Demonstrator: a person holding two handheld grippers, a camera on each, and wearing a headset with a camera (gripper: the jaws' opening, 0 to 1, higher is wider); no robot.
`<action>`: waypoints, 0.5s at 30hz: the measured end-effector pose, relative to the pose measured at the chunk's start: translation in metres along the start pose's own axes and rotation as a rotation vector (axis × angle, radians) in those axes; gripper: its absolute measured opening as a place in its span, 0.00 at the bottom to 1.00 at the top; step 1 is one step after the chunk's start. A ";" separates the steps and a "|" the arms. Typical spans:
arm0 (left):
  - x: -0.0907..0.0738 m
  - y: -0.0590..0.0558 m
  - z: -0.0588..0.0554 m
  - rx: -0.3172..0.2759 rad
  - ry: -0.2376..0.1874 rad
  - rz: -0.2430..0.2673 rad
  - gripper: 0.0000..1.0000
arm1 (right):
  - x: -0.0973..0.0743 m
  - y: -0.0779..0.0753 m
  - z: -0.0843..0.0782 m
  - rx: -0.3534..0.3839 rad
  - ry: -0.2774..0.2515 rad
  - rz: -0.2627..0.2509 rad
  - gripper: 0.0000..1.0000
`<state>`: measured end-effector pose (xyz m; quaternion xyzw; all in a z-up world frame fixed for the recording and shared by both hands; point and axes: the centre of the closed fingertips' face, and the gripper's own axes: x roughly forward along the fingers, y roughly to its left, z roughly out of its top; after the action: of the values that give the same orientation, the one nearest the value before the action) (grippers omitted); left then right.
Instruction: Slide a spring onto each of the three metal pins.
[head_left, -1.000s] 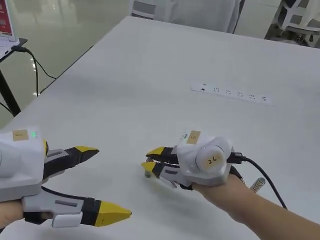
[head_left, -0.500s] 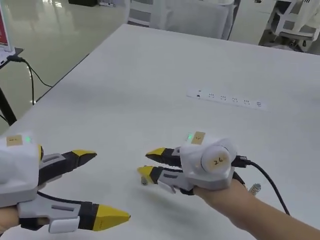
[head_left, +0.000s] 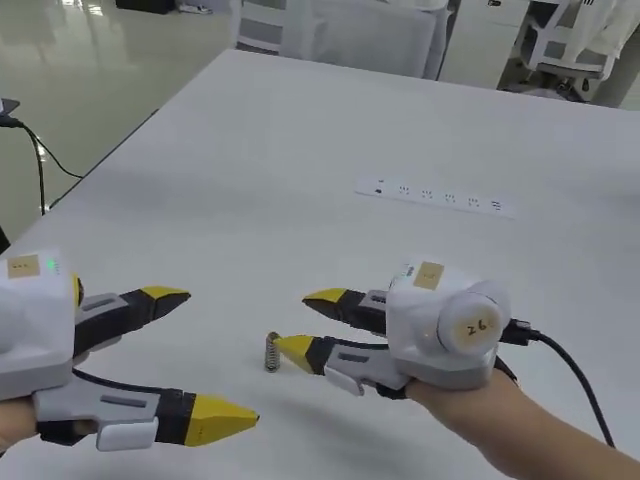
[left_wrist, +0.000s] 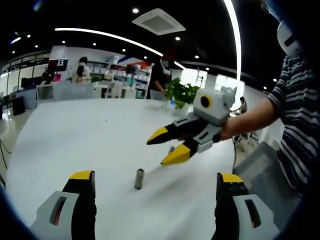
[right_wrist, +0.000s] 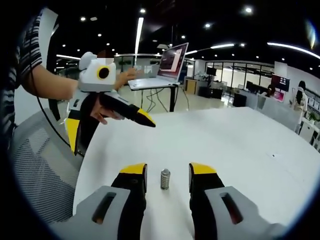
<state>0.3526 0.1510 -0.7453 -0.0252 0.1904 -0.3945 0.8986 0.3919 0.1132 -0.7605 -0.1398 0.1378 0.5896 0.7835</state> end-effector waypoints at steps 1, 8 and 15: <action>0.000 0.000 0.000 0.001 -0.001 0.000 0.98 | -0.001 0.000 0.000 0.003 0.001 -0.001 0.34; 0.004 -0.002 0.002 0.009 -0.008 -0.002 0.98 | -0.020 -0.002 -0.010 0.040 -0.007 -0.038 0.48; 0.005 -0.002 0.002 0.011 -0.013 0.001 0.98 | -0.045 -0.007 -0.019 0.062 -0.008 -0.081 0.57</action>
<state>0.3545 0.1459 -0.7450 -0.0229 0.1826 -0.3948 0.9002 0.3853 0.0642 -0.7609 -0.1188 0.1471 0.5534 0.8112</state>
